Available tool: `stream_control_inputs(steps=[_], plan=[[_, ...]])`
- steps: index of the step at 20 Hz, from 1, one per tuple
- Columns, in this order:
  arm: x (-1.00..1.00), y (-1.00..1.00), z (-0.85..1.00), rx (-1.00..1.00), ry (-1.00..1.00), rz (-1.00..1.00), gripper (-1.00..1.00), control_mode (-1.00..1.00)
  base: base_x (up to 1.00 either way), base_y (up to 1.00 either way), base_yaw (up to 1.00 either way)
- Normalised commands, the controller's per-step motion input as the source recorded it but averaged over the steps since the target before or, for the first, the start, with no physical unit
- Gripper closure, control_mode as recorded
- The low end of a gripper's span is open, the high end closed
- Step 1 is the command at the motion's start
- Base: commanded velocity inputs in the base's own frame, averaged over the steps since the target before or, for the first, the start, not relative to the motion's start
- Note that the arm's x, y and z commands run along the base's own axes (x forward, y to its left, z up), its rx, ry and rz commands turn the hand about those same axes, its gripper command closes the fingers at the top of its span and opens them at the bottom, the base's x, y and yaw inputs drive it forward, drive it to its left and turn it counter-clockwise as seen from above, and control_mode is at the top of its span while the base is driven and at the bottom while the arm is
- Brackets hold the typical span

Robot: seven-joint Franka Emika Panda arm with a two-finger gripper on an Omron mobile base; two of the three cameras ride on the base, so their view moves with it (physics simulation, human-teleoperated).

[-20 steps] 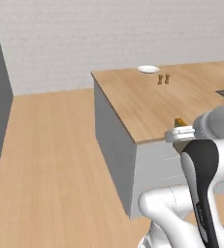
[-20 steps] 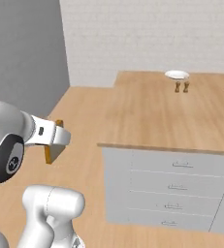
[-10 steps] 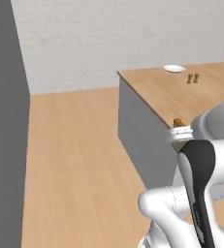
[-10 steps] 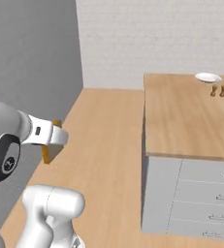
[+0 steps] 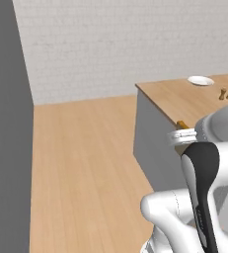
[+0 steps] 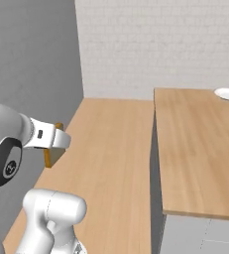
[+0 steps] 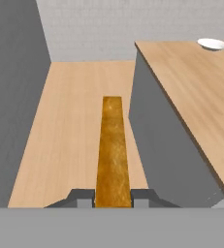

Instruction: Start the toaster. Once the lever pops up, take the bread to the plate on the dining counter.

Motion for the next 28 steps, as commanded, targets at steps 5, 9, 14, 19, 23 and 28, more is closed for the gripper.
stream_control_inputs(steps=[5, 9, 14, 19, 23, 28], plan=[[0.00, 0.00, 0.00, 0.00, 0.00, 0.00, 1.00, 1.00, 1.00, 0.24, 0.00], [0.00, 0.00, 0.00, 0.00, 0.00, 0.00, 1.00, 1.00, 1.00, 0.17, 0.00], [0.00, 0.00, 0.00, 0.00, 0.00, 0.00, 1.00, 1.00, 1.00, 0.27, 0.00], [0.00, 0.00, 0.00, 0.00, 0.00, 0.00, 1.00, 1.00, 1.00, 0.33, 0.00], [0.00, 0.00, 0.00, 0.00, 0.00, 0.00, 1.00, 1.00, 1.00, 0.37, 0.00], [0.00, 0.00, 0.00, 0.00, 0.00, 0.00, 1.00, 1.00, 1.00, 0.40, 0.00]])
